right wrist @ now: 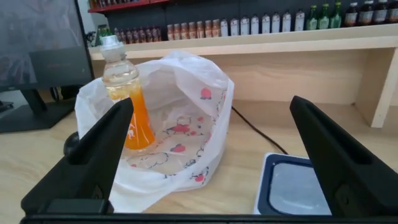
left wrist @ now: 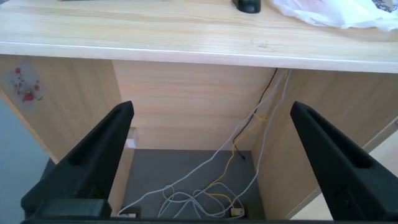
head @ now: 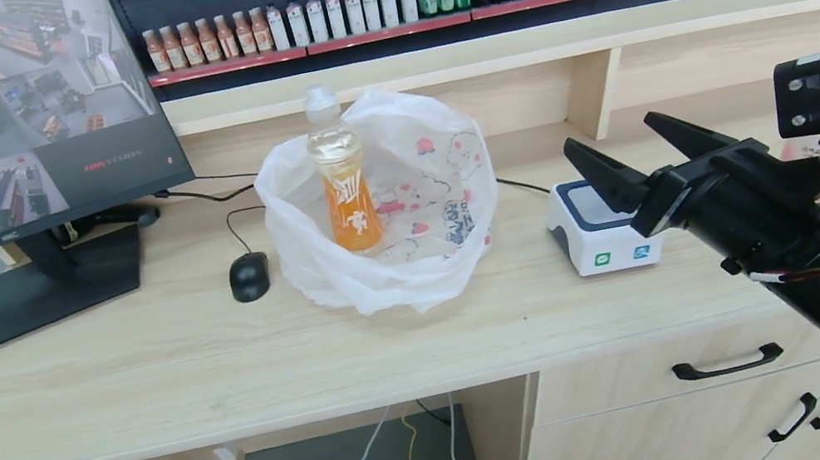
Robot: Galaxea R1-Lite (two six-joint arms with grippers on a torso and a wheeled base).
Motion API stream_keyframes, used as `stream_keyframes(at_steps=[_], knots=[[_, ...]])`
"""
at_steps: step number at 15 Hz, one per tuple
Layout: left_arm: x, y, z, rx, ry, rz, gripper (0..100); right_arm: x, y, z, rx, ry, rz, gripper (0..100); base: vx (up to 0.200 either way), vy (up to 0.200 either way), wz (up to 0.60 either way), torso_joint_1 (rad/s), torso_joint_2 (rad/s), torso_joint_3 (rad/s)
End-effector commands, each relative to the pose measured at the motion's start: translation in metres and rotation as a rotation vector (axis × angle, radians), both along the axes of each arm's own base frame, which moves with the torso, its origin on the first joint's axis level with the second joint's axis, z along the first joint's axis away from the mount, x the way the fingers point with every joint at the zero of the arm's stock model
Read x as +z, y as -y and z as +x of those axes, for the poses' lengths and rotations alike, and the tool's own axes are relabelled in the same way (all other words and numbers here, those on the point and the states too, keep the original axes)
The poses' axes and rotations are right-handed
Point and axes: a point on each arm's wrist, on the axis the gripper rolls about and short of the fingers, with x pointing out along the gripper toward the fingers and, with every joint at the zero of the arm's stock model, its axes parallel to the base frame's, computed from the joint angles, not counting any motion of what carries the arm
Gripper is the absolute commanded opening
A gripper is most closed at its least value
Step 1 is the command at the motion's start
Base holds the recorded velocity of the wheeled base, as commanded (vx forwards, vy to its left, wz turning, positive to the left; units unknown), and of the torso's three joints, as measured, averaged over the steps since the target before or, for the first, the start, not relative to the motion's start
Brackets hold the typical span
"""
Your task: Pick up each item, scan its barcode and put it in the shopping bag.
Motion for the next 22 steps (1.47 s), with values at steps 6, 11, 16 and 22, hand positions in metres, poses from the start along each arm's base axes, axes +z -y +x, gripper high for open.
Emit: stream_keyframes(at_steps=[6, 11, 16, 22], knots=[[0.000, 0.000, 0.000, 0.001, 0.000, -0.002, 100, -0.015, -0.002, -0.020, 0.037, -0.056, -0.046, 100, 0.000, -0.200, 0.00, 0.006, 0.00, 0.000], [0.000, 0.000, 0.000, 0.001, 0.000, -0.003, 100, -0.019, 0.001, -0.026, 0.037, -0.074, -0.057, 100, 0.000, -0.200, 0.00, 0.001, 0.00, 0.002], [0.000, 0.000, 0.000, 0.001, 0.000, -0.003, 100, -0.023, 0.001, -0.025, 0.037, -0.086, -0.063, 100, 0.000, -0.200, 0.00, 0.001, 0.00, 0.003], [0.000, 0.000, 0.000, 0.001, 0.000, -0.003, 100, -0.028, 0.001, -0.027, 0.042, -0.106, -0.074, 100, 0.000, -0.200, 0.00, 0.002, 0.00, -0.001]])
